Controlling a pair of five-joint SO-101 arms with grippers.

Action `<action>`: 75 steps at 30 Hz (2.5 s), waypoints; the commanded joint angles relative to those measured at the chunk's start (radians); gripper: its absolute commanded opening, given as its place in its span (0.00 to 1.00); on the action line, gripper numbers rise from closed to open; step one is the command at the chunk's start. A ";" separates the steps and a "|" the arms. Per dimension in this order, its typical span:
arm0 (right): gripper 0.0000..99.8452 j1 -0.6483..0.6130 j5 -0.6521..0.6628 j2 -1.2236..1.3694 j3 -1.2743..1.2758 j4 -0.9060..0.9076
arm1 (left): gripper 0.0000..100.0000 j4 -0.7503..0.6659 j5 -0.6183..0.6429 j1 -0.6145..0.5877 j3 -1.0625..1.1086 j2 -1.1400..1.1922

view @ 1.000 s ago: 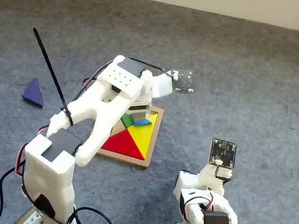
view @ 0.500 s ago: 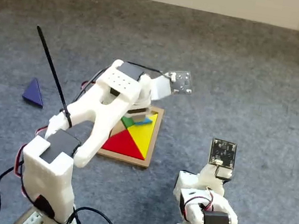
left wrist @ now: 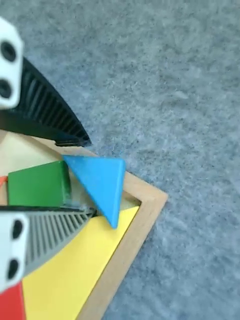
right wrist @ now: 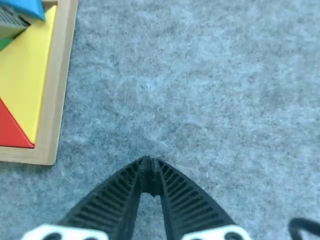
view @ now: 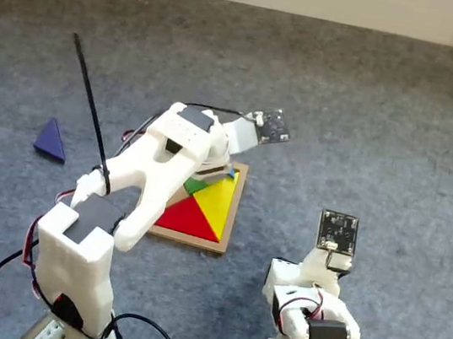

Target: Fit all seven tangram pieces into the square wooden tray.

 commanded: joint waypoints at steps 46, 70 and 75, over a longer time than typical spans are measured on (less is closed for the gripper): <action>0.00 0.013 0.009 -0.019 0.128 0.005 | 0.20 -0.189 0.163 -0.031 0.159 -0.203; 0.00 0.013 0.009 -0.021 0.128 0.005 | 0.20 -0.166 0.238 -0.028 0.280 -0.490; 0.00 0.013 0.009 -0.021 0.128 0.005 | 0.20 -0.313 0.299 -0.035 0.268 -0.366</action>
